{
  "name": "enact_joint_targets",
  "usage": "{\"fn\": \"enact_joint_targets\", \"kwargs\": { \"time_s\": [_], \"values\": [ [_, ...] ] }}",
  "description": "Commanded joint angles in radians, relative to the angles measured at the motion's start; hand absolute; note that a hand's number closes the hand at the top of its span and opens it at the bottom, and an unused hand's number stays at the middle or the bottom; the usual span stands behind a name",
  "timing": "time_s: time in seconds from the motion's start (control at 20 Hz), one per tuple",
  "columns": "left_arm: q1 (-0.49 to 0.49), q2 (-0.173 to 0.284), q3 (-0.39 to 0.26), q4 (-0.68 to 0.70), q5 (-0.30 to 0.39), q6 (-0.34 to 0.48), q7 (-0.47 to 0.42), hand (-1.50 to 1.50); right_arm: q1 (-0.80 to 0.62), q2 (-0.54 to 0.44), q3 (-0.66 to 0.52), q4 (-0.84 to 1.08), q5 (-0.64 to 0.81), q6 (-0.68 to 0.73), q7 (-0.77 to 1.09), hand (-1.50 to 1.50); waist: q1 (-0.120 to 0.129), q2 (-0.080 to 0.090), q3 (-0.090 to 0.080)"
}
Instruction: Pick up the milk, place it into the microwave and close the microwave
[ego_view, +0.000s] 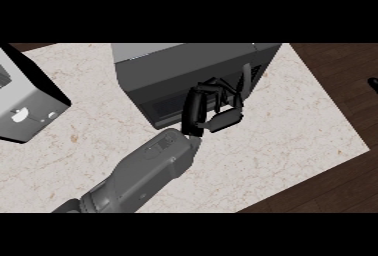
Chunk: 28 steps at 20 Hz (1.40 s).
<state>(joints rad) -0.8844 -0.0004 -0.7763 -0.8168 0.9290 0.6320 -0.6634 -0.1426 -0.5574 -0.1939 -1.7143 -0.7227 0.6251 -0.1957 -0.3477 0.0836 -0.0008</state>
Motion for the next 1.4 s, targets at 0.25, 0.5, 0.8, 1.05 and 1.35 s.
{"fn": "enact_joint_targets", "kwargs": {
  "time_s": [0.25, 0.5, 0.8, 1.05, 1.35],
  "values": [
    [-0.073, 0.0, 0.038, 0.099, 0.042, -0.026, -0.011, 1.5, -0.018, -0.026, 0.013, -0.008, -0.061, 0.036, 0.027, -1.5, 0.009, 0.017, -0.002],
    [-0.087, 0.0, 0.027, 0.099, 0.063, -0.031, -0.015, 1.5, -0.026, -0.044, 0.024, -0.015, -0.103, 0.057, 0.046, -1.5, 0.002, 0.017, -0.002],
    [-0.09, 0.0, 0.02, 0.119, 0.079, -0.028, -0.035, 1.5, -0.016, -0.067, 0.02, -0.01, -0.131, 0.073, 0.063, -1.5, -0.005, 0.017, 0.0],
    [-0.09, 0.0, 0.014, 0.123, 0.1, -0.023, -0.047, 1.5, -0.025, -0.085, 0.015, -0.009, -0.153, 0.076, 0.074, -1.5, -0.006, 0.017, 0.0],
    [-0.089, 0.0, 0.003, 0.133, 0.109, -0.045, -0.069, 1.5, -0.041, -0.11, 0.006, -0.013, -0.175, 0.094, 0.08, -1.5, 0.006, 0.021, -0.001]
  ]
}}
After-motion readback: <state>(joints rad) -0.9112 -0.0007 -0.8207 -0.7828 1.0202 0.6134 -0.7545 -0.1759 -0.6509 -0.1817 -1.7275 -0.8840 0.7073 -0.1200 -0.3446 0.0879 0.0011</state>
